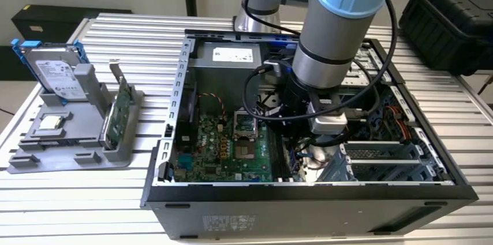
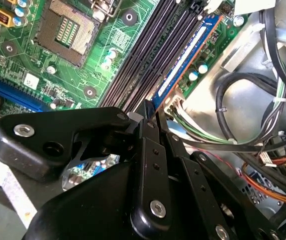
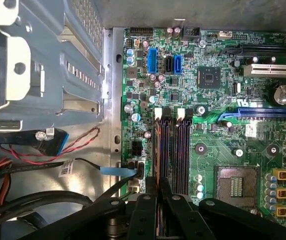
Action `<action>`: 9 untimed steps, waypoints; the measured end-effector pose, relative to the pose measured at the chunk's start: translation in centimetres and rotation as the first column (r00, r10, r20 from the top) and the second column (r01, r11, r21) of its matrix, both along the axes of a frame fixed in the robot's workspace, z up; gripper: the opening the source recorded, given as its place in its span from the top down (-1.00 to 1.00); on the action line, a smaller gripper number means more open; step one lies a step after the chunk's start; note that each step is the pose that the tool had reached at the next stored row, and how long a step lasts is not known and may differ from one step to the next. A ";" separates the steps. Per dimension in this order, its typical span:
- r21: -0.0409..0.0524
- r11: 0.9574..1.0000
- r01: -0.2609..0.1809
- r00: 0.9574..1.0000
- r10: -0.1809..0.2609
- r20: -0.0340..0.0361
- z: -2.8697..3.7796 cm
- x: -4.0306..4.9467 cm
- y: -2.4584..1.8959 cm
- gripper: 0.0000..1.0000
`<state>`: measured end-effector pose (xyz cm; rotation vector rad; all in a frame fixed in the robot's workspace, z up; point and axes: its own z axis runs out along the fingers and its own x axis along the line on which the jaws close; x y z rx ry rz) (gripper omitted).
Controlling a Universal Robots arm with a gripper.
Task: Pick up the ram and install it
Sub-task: 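Insert the ram into the slot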
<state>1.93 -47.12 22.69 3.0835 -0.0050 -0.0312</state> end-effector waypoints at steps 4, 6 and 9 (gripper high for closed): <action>0.000 1.000 0.000 1.000 0.000 0.000 -0.18 0.00 0.04 1.00; 0.000 1.000 0.000 1.000 0.000 0.000 -0.27 0.00 0.06 1.00; 0.000 1.000 0.000 1.000 0.000 0.000 -0.42 0.00 0.09 1.00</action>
